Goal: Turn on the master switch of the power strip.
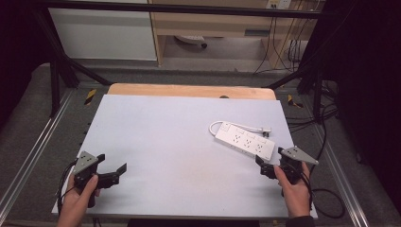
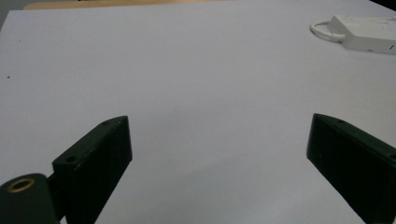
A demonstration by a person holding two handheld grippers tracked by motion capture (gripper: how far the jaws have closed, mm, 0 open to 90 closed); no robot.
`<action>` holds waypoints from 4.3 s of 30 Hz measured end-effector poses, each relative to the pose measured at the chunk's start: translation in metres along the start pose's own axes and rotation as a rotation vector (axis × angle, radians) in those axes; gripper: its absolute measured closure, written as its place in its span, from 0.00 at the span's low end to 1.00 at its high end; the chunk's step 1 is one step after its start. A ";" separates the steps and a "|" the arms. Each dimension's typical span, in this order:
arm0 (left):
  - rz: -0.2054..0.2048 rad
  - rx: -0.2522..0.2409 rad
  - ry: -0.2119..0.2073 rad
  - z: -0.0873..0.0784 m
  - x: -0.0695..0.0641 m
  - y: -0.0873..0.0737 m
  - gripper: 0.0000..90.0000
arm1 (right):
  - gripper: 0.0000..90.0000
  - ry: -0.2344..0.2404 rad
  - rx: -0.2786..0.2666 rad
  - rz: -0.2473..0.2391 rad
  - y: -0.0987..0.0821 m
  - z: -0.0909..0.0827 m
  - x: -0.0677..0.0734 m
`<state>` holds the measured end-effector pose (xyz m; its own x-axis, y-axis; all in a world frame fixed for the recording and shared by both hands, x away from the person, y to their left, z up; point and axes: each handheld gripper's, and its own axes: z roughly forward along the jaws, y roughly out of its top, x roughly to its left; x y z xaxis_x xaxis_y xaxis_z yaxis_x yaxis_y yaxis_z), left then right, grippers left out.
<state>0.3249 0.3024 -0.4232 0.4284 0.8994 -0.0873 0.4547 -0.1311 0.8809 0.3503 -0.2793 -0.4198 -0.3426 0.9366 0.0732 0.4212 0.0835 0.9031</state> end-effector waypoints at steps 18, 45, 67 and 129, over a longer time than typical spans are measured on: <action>0.013 0.004 -0.002 0.003 -0.002 0.001 0.07 | 0.03 0.037 -0.011 -0.042 0.056 0.027 0.003; 0.012 0.011 0.002 0.002 -0.002 -0.001 0.07 | 0.06 0.027 -0.028 0.012 0.094 0.066 -0.007; 0.000 -0.001 0.007 0.000 0.001 0.000 0.07 | 0.13 0.024 -0.013 0.012 0.100 0.098 -0.002; -0.005 -0.009 0.002 -0.002 0.001 0.000 0.07 | 1.00 0.000 0.000 -0.048 0.098 0.136 0.011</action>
<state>0.3234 0.3039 -0.4224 0.4248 0.9007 -0.0914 0.4498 -0.1224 0.8847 0.5017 -0.2149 -0.3880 -0.3627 0.9314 0.0299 0.4043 0.1284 0.9056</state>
